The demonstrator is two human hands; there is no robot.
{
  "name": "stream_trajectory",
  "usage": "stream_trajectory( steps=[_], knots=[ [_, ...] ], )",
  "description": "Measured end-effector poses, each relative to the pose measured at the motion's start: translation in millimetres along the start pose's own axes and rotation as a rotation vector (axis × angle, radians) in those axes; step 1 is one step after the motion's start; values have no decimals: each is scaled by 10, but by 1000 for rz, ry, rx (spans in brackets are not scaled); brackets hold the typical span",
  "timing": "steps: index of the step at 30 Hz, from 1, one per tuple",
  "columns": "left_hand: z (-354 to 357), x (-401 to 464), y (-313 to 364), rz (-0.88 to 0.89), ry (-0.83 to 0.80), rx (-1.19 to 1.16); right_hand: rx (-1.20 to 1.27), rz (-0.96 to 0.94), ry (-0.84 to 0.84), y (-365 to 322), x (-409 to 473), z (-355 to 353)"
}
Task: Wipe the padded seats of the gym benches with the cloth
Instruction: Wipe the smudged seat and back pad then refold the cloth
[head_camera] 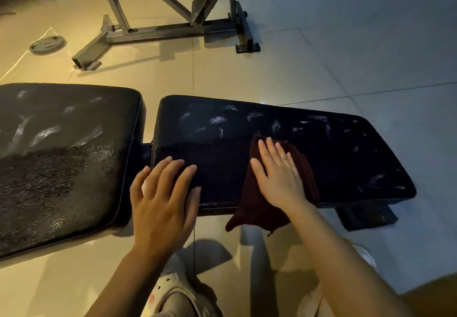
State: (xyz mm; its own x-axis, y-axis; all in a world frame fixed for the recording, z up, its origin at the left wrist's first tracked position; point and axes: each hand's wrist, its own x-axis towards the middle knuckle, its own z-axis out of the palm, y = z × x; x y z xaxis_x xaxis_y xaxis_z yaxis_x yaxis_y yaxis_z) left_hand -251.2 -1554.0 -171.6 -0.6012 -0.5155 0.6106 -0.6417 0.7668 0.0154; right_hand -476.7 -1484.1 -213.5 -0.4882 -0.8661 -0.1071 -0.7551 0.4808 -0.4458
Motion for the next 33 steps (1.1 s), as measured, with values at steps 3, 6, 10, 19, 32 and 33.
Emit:
stream_trajectory(
  steps=[3,6,10,19,32,33],
  knots=[
    [201,84,123,11,-54,58,-7,121,3,570,119,-114],
    [356,90,158,-1,-44,170,-30,204,16,1044,276,-184],
    [429,84,128,20,-51,213,-29,276,56,1340,391,-215],
    [373,114,189,-79,-216,202,11,372,110,563,-224,-8],
    [176,163,61,114,-488,53,10,-200,21,31,-327,62],
    [153,171,14,181,-500,57,1,-136,17,176,-251,16]
  ],
)
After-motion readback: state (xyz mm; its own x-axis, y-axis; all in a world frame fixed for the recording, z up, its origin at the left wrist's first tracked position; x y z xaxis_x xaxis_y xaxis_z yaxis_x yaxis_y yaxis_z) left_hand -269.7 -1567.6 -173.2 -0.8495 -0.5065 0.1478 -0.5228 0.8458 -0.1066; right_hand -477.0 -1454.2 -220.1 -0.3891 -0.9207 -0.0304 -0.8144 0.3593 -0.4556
